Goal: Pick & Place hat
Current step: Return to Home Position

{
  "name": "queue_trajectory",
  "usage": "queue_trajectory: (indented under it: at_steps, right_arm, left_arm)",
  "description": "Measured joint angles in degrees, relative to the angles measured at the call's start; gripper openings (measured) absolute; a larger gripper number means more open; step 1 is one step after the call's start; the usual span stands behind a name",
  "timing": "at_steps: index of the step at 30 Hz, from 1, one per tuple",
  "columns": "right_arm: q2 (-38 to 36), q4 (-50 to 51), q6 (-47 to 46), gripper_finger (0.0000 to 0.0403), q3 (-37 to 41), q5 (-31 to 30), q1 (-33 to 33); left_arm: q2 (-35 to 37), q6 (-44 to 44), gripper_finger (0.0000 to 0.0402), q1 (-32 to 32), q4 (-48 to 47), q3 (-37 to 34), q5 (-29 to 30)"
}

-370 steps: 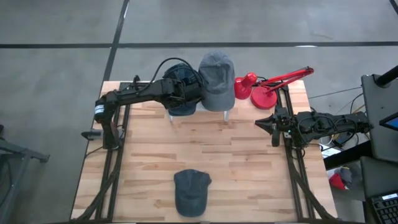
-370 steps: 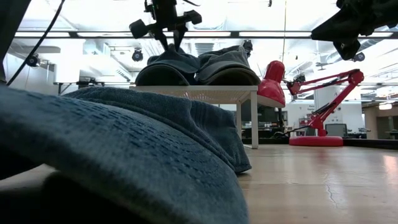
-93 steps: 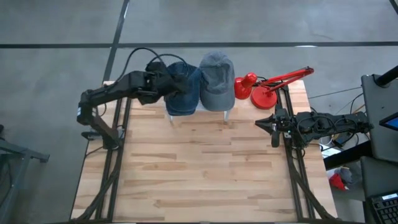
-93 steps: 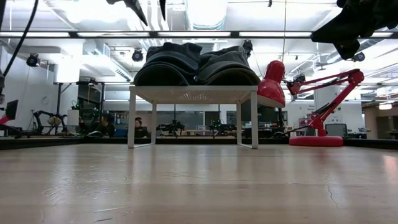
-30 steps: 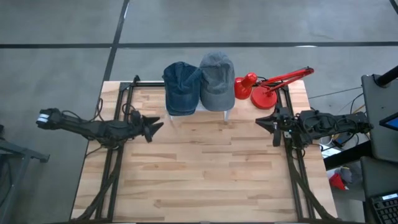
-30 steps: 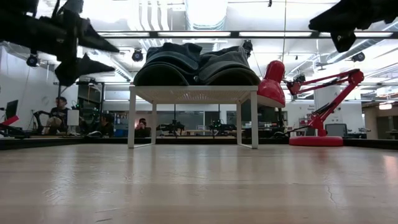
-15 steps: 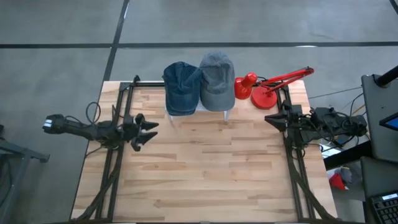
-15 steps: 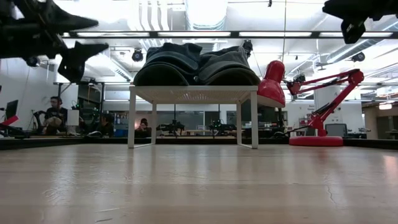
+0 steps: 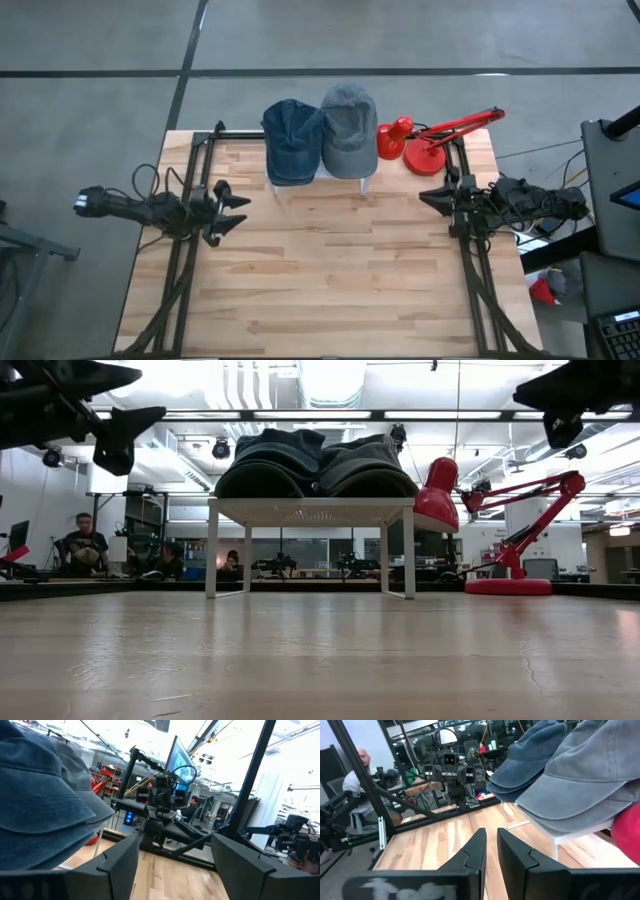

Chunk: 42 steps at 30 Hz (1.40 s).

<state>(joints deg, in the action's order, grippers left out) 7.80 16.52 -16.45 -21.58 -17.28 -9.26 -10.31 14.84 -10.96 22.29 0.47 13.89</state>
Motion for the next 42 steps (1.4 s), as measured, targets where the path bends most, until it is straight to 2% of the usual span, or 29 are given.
queue_trajectory:
  at_steps: [5, 11, 18, 42]
  right_arm:
    - [-1.77, -4.38, 0.94, 0.0044, 4.45, 0.82, 0.02]
    - [-7.54, -6.43, 1.28, 0.0044, 9.37, 8.55, 0.03]
    - [-6.54, -6.16, 4.91, 0.0043, 11.25, 8.33, 0.04]
    - [-6.54, -6.04, 5.51, 0.0043, 11.73, 8.27, 0.04]
  left_arm:
    - [0.07, -1.6, 0.0248, 0.0, -0.25, -0.02, -1.54]
    - [0.07, -2.37, 0.0248, -0.02, -1.03, -0.02, -5.15]
    - [-0.04, 0.41, 0.0248, -0.02, -1.98, -0.02, -5.25]
    - [-0.11, 0.58, 0.0248, -0.02, -2.39, -0.02, -5.03]
